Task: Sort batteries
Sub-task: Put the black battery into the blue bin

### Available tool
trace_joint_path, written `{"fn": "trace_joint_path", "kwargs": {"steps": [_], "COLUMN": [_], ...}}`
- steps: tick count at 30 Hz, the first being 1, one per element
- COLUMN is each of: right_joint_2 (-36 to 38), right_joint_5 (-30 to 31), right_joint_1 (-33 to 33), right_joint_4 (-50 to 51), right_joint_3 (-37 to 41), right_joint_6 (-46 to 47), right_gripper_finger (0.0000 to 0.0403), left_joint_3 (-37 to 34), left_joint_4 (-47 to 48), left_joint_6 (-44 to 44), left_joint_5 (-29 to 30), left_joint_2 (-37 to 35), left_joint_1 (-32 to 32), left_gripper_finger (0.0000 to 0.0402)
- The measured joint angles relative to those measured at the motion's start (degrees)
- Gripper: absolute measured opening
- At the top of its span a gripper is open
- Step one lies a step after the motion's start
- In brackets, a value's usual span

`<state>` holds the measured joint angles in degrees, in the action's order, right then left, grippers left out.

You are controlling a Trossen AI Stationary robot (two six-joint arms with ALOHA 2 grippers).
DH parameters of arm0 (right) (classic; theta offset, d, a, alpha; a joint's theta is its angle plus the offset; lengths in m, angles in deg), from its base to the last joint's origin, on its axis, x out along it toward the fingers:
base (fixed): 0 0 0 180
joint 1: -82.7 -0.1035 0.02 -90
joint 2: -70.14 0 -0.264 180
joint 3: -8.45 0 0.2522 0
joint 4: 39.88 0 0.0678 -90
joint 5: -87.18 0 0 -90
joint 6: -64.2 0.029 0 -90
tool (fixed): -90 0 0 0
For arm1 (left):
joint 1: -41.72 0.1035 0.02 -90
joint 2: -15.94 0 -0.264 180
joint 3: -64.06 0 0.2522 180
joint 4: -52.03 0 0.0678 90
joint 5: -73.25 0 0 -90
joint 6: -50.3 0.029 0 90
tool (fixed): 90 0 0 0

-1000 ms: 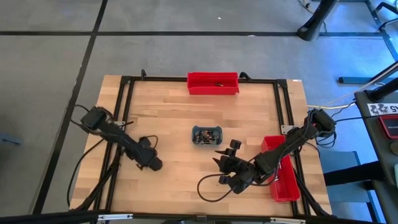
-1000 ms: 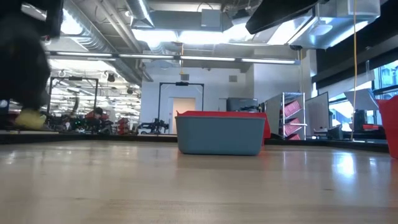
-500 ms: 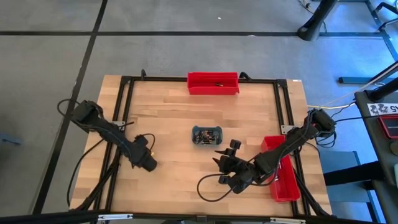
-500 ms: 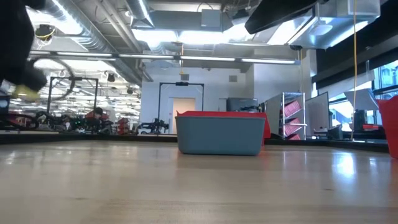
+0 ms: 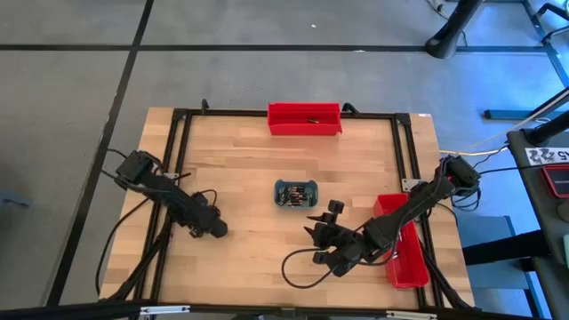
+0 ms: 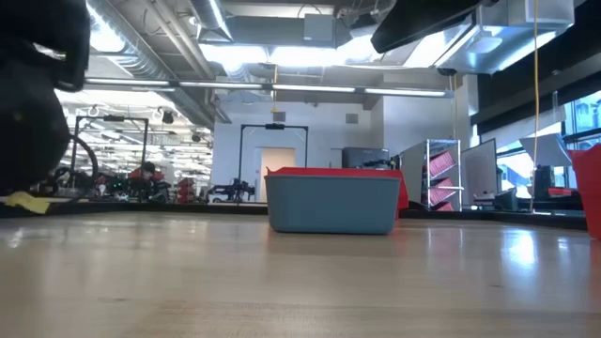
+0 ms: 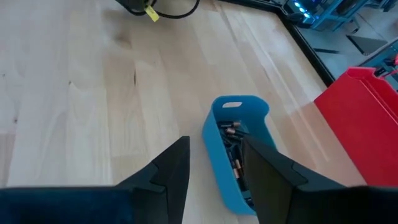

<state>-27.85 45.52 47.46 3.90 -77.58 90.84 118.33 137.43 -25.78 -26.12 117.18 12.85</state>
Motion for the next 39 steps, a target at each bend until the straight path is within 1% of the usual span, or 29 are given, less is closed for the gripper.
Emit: {"fn": "trace_joint_path", "kwargs": {"steps": [6, 10, 12, 16, 21, 25, 27, 29, 32, 34, 37, 39], "right_joint_2": [0.0, 0.0, 0.0, 0.0, 0.0, 0.0, 0.0, 0.0, 0.0, -0.06, -0.24, -0.45], "right_joint_5": [-1.46, -1.93, -2.01, -1.72, -1.4, -1.42, -1.44, -1.72, -2.21, -2.34, -2.44, -2.43], "right_joint_1": [-0.04, -0.04, -0.04, -0.01, 0.0, 0.0, -0.04, -0.04, -0.04, -0.04, -0.04, 0.0], "right_joint_4": [0.03, 0.09, 0.09, 0.05, 0.02, 0.02, 0.04, 0.02, 0.02, -0.02, 0.02, -0.04], "right_joint_3": [0.0, 0.0, 0.0, 0.0, 0.0, 0.0, -0.01, 0.0, -0.02, -0.02, -0.02, -0.05], "right_joint_6": [0.07, 0.07, 0.07, 0.07, 0.07, 0.24, 0.51, 1.16, 1.66, 1.73, 1.66, 1.66], "right_gripper_finger": [0.0145, 0.0145, 0.0145, 0.0145, 0.0145, 0.0145, 0.0145, 0.0145, 0.0145, 0.0145, 0.0145, 0.0145], "left_joint_3": [0.32, 0.89, 3.33, 8.92, 15.05, 15.53, 13.83, 11.28, 7.08, 4.83, 3.0, 2.5], "left_joint_4": [0.04, -0.88, -0.01, 6.73, 11.82, 9.76, 5.62, 0.02, -9.05, -12.86, -14.22, -14.24], "left_joint_6": [2.63, 4.63, 5.56, 5.19, 2.76, -3.23, -6.97, -10.45, -16.61, -21.33, -29.35, -34.78], "left_joint_5": [-0.98, -0.12, 0.73, 6.81, 12.92, 18.63, 20.02, 21.2, 24.79, 27.53, 34.38, 40.66], "left_joint_2": [4.4, 4.36, 4.21, 1.5, -3.23, -7.83, -10.41, -12.36, -14.04, -14.24, -14.16, -14.04], "left_joint_1": [0.46, 0.68, 0.87, 0.7, -0.64, -4.27, -6.37, -8.57, -11.98, -13.66, -15.98, -17.83], "left_gripper_finger": [0.0, 0.0, 0.0, 0.0, 0.0, 0.0008, 0.0026, 0.0055, 0.0109, 0.0147, 0.0196, 0.0216]}}
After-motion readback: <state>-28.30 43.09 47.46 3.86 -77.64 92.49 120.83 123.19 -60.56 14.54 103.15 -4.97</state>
